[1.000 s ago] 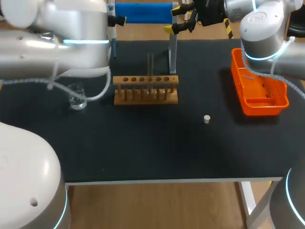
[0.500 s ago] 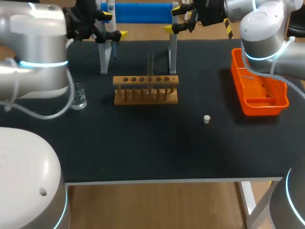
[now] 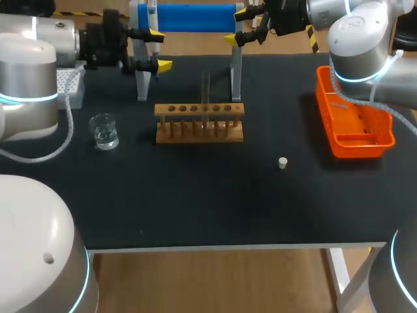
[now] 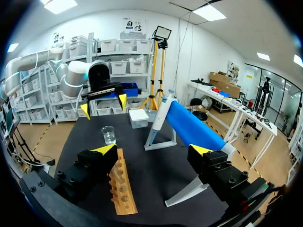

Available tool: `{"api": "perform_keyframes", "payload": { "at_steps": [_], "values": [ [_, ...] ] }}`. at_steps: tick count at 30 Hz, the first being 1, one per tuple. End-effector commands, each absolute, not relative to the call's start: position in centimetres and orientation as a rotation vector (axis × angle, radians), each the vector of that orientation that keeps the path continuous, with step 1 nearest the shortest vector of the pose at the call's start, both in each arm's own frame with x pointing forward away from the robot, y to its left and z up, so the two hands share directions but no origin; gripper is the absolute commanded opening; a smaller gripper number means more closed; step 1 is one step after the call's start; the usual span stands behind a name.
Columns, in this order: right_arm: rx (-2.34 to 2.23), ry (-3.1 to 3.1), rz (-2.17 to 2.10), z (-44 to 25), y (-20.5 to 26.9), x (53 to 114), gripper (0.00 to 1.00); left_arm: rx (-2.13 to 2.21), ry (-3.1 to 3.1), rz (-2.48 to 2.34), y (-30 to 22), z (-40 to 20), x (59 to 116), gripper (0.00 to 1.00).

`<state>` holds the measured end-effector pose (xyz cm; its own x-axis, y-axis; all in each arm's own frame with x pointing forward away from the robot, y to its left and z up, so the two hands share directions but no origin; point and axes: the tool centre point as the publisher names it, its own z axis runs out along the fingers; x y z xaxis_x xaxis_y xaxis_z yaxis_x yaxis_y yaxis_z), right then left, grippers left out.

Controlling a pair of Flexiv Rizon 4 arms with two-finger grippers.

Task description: Invert the test tube, pick up the pipette, mount the tip to pipette, aspirate from beaker and dispense into the tube, eject the tip, return the pipette, and cap with the stopper.

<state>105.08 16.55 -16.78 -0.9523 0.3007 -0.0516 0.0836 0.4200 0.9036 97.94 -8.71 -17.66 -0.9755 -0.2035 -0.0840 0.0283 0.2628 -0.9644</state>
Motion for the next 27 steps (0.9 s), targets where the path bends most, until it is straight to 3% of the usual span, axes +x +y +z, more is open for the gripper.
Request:
{"api": "perform_keyframes", "payload": {
  "at_steps": [1, 27],
  "values": [
    [0.339, 2.470, 1.551, -16.7, 16.5, 105.1, 1.00, -0.133, 2.375, -1.797, -9.6, -18.0, 97.8, 1.00],
    [0.339, 2.470, 1.551, -16.7, 16.5, 105.1, 1.00, -0.111, 2.543, -1.582, -15.1, -24.4, 98.1, 1.00]
  ]
}}
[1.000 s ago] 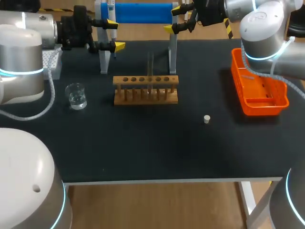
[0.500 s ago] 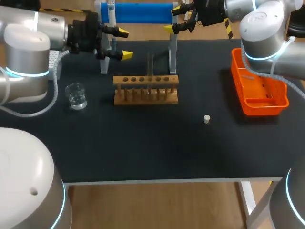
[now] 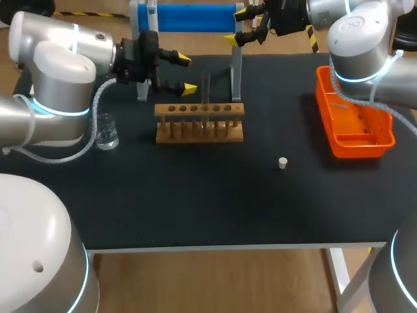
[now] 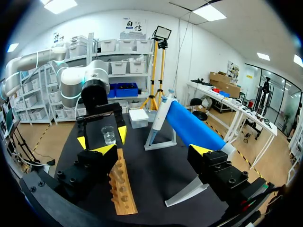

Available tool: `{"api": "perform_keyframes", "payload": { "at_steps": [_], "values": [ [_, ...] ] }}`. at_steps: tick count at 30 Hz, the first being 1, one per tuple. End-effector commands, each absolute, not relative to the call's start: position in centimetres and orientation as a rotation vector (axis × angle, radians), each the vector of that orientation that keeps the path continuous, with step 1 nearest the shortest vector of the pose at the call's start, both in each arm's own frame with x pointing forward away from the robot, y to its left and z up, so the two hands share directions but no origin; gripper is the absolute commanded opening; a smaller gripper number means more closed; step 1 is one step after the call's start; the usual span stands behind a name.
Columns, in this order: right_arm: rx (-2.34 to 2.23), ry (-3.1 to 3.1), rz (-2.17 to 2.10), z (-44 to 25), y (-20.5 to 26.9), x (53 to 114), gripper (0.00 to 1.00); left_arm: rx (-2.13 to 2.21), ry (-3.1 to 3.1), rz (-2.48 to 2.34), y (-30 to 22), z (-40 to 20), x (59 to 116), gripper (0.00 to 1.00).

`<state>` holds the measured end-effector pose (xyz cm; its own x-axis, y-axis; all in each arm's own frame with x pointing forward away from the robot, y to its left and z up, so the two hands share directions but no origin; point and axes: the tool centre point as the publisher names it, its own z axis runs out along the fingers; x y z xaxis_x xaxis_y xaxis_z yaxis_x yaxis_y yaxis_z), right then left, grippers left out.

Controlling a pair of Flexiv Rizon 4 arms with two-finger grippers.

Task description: Invert the test tube, pick up the pipette, mount the tip to pipette, aspirate from beaker and dispense into the tube, eject the tip, return the pipette, and cap with the stopper.

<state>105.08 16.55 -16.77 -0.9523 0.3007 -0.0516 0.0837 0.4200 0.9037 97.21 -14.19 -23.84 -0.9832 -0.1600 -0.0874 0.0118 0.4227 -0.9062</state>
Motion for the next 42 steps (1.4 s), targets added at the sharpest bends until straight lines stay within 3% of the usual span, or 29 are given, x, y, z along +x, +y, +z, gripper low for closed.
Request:
{"api": "perform_keyframes", "payload": {
  "at_steps": [1, 17, 42],
  "values": [
    [0.339, 2.470, 1.551, -16.7, 16.5, 105.1, 1.00, -0.100, 2.553, -1.575, -15.3, -24.6, 98.2, 1.00],
    [0.339, 2.470, 1.551, -16.7, 16.5, 105.1, 1.00, -0.029, 2.764, -1.308, -17.1, -27.4, 98.0, 1.00],
    [0.339, 2.470, 1.551, -16.7, 16.5, 105.1, 1.00, -0.092, 2.750, -1.308, -18.2, -28.5, 98.2, 1.00]
  ]
}}
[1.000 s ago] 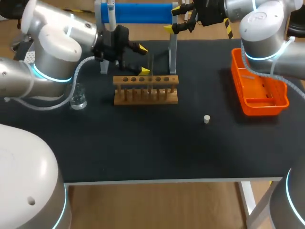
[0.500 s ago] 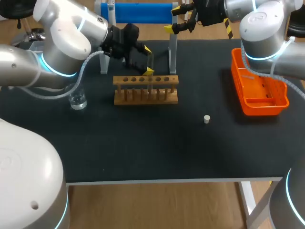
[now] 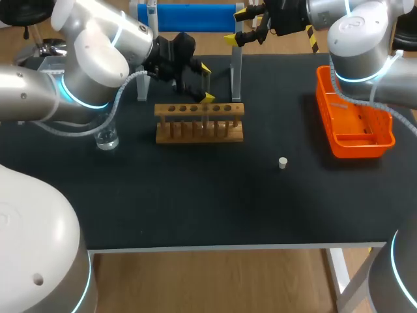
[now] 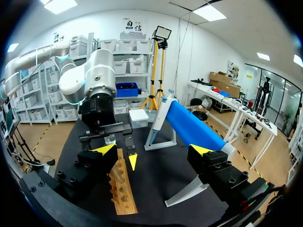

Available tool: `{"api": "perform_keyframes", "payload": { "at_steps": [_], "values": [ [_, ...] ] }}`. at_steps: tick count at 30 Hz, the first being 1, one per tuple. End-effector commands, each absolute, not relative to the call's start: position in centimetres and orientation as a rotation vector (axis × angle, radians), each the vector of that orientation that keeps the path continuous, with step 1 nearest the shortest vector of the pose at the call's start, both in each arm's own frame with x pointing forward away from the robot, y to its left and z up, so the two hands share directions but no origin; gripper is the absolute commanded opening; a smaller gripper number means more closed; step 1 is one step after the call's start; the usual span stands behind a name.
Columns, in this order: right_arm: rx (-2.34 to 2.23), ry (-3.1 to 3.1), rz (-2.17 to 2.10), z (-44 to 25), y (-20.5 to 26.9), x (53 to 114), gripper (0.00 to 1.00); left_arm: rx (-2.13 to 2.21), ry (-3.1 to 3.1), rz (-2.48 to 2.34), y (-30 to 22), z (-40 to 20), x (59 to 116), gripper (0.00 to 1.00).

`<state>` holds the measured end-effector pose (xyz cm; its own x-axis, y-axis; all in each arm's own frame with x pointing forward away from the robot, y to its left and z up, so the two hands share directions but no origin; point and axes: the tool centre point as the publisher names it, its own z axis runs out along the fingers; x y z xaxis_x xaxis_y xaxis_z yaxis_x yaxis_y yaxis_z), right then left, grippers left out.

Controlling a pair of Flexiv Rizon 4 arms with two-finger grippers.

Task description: Invert the test tube, pick up the pipette, mount the tip to pipette, aspirate from beaker and dispense into the tube, eject the tip, return the pipette, and cap with the stopper.

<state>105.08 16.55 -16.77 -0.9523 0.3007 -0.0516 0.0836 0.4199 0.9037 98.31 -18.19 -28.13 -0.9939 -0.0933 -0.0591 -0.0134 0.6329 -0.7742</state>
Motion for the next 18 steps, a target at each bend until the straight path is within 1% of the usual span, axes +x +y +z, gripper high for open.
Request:
{"api": "perform_keyframes", "payload": {
  "at_steps": [1, 18],
  "values": [
    [0.339, 2.470, 1.551, -16.7, 16.5, 105.1, 1.00, -0.094, 2.751, -1.308, -18.2, -28.7, 98.3, 1.00],
    [0.339, 2.470, 1.551, -16.7, 16.5, 105.1, 1.00, -0.086, 2.762, -1.312, -19.5, -30.3, 99.1, 1.00]
  ]
}}
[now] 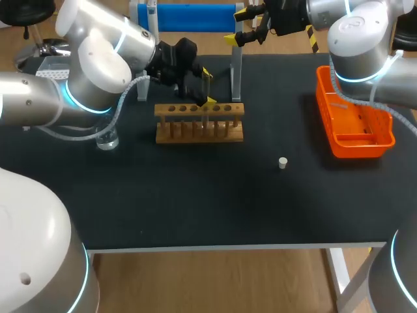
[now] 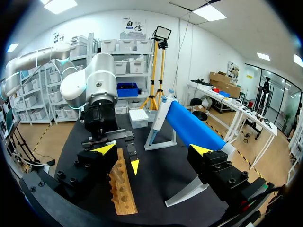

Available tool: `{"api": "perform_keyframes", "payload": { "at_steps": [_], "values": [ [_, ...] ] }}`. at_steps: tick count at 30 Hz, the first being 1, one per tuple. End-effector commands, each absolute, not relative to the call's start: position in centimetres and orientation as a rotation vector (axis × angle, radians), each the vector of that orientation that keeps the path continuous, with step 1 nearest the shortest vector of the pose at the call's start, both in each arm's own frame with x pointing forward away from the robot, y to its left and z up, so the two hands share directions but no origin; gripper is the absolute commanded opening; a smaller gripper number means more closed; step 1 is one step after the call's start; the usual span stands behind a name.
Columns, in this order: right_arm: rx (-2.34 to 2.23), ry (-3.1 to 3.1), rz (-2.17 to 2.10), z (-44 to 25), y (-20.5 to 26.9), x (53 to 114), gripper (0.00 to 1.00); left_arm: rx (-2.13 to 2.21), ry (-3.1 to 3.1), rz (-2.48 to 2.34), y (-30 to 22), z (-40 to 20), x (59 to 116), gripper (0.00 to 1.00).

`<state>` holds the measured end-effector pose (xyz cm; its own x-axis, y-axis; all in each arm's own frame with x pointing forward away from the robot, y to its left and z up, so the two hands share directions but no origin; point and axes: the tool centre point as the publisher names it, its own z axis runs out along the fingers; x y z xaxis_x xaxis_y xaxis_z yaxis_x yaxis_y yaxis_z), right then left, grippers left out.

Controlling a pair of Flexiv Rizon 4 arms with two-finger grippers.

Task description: Invert the test tube, pick up the pipette, mount the tip to pipette, aspirate from beaker and dispense into the tube, eject the tip, return the pipette, and cap with the stopper.

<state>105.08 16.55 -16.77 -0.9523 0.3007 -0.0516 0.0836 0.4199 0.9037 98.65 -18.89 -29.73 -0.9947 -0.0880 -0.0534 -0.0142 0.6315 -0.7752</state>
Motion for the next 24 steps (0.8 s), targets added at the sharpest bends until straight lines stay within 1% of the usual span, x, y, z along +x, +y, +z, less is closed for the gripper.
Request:
{"api": "perform_keyframes", "payload": {
  "at_steps": [1, 24],
  "values": [
    [0.339, 2.470, 1.551, -16.72, 16.50, 105.09, 1.00, -0.087, 2.763, -1.311, -19.49, -30.27, 99.08, 1.00],
    [0.339, 2.470, 1.551, -16.72, 16.50, 105.09, 1.00, -0.140, 2.742, -1.295, -18.72, -29.98, 98.81, 1.00]
  ]
}}
